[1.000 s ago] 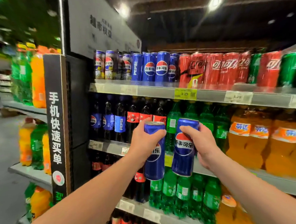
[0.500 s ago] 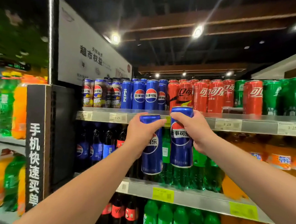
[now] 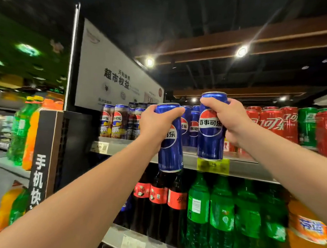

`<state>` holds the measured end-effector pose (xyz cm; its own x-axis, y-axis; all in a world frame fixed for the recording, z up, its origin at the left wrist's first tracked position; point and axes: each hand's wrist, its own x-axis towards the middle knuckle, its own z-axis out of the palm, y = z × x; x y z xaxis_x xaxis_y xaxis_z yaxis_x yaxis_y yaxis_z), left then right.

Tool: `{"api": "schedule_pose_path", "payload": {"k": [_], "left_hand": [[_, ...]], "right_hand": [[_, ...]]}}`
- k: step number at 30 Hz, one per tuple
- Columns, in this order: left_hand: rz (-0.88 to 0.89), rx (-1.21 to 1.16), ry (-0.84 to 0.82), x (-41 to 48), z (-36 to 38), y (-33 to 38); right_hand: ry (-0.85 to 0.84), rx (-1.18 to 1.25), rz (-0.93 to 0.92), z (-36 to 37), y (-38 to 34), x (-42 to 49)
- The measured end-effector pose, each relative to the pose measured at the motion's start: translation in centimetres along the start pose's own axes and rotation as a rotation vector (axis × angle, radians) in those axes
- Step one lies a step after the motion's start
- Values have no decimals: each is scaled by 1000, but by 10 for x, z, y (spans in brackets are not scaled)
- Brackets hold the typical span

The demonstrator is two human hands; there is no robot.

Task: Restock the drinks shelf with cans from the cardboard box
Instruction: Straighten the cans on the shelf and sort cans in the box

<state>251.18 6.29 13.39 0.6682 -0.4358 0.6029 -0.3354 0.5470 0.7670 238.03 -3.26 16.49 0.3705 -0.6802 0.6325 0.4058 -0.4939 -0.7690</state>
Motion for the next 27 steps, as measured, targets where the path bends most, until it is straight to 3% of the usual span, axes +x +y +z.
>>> {"api": "schedule_pose_path", "payload": {"k": [8, 27], "left_hand": [[15, 64, 38, 46, -9, -2], [-27, 13, -47, 113, -25, -31]], "right_hand": [[105, -35, -74, 11, 6, 57], [238, -350, 15, 24, 67, 89]]}}
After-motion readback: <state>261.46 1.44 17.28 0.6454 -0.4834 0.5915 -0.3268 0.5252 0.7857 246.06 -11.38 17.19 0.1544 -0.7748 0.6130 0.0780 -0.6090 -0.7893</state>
